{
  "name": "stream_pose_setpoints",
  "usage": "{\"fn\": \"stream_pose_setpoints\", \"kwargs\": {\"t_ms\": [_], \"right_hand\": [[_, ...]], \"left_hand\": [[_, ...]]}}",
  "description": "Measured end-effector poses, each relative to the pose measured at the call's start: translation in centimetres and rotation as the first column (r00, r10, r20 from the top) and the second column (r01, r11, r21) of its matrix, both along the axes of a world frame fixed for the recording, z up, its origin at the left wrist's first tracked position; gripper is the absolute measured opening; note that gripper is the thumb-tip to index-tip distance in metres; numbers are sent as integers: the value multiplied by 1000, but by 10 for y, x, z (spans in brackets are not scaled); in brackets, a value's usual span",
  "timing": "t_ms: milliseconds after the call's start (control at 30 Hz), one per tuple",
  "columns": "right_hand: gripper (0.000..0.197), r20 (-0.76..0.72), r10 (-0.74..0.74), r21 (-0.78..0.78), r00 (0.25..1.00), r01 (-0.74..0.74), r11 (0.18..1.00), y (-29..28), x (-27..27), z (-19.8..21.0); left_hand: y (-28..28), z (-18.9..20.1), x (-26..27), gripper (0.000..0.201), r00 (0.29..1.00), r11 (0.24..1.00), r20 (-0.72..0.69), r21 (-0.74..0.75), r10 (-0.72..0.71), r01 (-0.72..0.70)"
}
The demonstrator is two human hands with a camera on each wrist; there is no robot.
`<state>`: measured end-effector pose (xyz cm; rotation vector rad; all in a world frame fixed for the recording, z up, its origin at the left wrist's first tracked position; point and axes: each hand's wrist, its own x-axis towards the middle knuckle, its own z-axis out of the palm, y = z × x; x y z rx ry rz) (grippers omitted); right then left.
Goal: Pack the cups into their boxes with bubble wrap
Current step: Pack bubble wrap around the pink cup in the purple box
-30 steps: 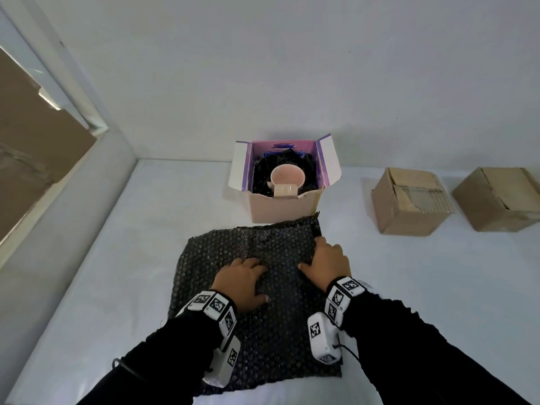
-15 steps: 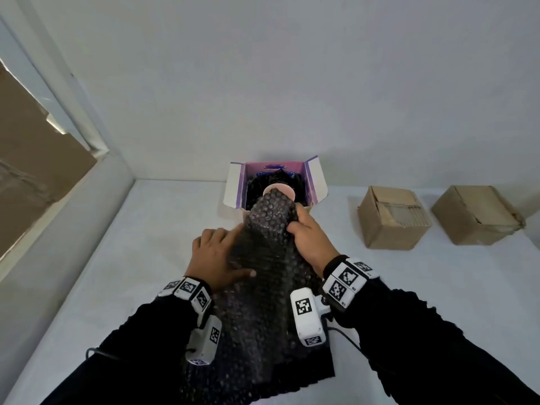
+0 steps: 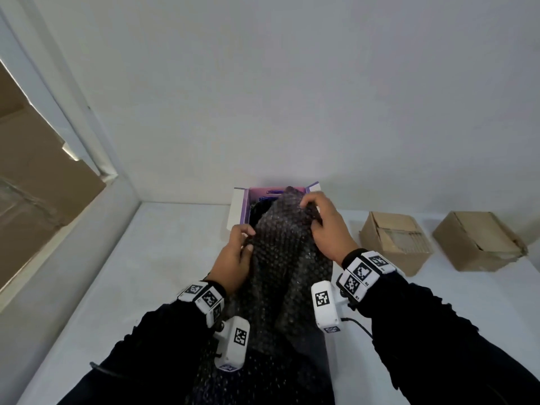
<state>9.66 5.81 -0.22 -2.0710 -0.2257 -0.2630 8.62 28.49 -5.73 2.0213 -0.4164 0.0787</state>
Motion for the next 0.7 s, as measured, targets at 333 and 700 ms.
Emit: {"fn": "stream_pose_setpoints", "kwargs": {"t_ms": [333, 700], "right_hand": [[17, -104, 144, -87, 984, -153, 984, 5, 14, 6], [34, -357, 172, -668, 918, -380, 640, -5, 35, 23]], "left_hand": [[5, 38, 19, 74, 998, 798, -45, 600, -36, 55], [9, 51, 34, 15, 995, 808, -72, 580, -74, 102]]}}
